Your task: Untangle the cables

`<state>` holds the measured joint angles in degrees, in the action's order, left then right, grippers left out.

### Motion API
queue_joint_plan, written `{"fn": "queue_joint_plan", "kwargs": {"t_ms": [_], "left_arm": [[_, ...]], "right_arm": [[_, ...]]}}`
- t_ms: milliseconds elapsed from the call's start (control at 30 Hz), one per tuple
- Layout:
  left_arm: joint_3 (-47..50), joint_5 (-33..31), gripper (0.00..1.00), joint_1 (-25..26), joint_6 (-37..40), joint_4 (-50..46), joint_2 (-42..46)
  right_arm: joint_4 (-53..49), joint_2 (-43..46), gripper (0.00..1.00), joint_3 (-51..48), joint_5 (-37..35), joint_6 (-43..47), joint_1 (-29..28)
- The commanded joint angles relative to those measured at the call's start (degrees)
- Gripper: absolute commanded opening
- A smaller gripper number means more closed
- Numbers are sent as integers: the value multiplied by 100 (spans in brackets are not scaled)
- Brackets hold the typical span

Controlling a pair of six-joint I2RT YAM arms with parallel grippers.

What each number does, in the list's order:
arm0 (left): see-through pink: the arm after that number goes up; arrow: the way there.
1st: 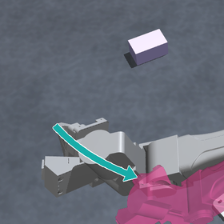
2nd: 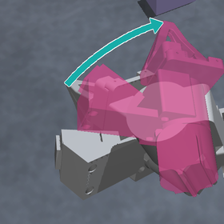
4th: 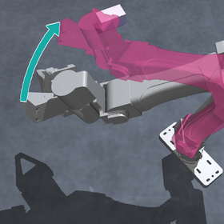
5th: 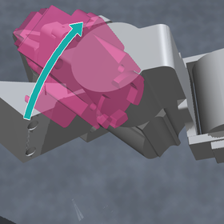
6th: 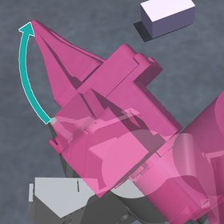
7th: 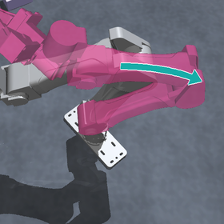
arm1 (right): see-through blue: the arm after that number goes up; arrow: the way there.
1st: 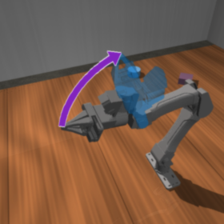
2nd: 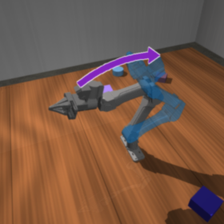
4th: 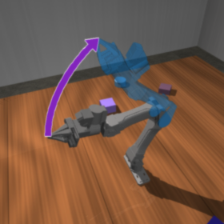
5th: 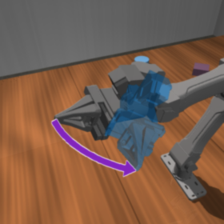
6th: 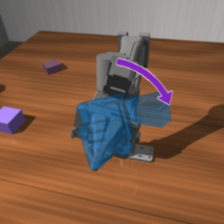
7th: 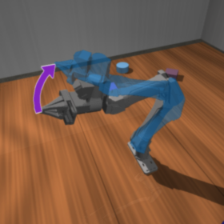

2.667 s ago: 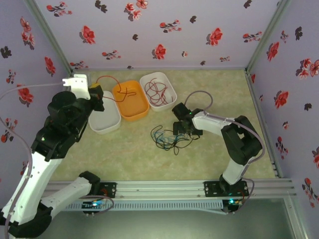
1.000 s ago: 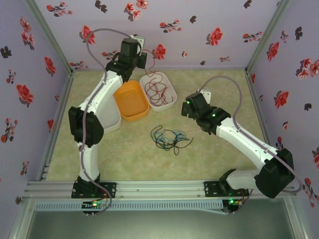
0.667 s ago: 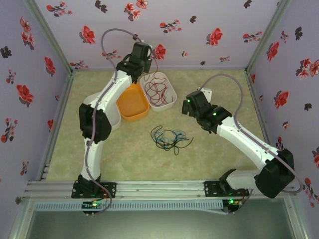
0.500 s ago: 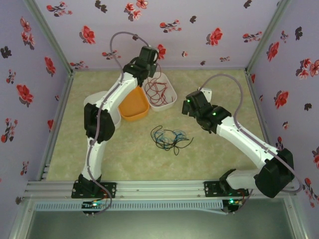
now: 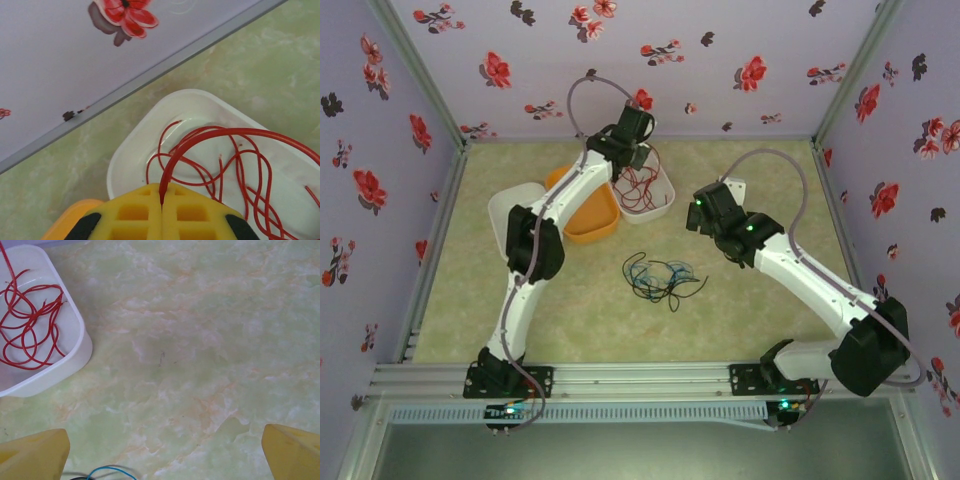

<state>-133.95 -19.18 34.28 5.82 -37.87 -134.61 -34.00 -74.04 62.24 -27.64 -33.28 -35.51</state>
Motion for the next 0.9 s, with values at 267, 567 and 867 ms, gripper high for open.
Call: {"fn": "queue_joint_plan", "kwargs": {"t_ms": [267, 567, 867], "left_arm": [[-908, 971, 0, -374, -458, -1040, -858], [-1010, 1067, 0, -458, -395, -1052, -1229], [-1098, 1101, 0, -422, -250, -873, -1455]], "right_arm": [[-63, -354, 99, 58, 114, -131, 53], [-46, -611, 99, 170, 263, -145, 53], [-26, -648, 99, 158, 306, -146, 53]]}}
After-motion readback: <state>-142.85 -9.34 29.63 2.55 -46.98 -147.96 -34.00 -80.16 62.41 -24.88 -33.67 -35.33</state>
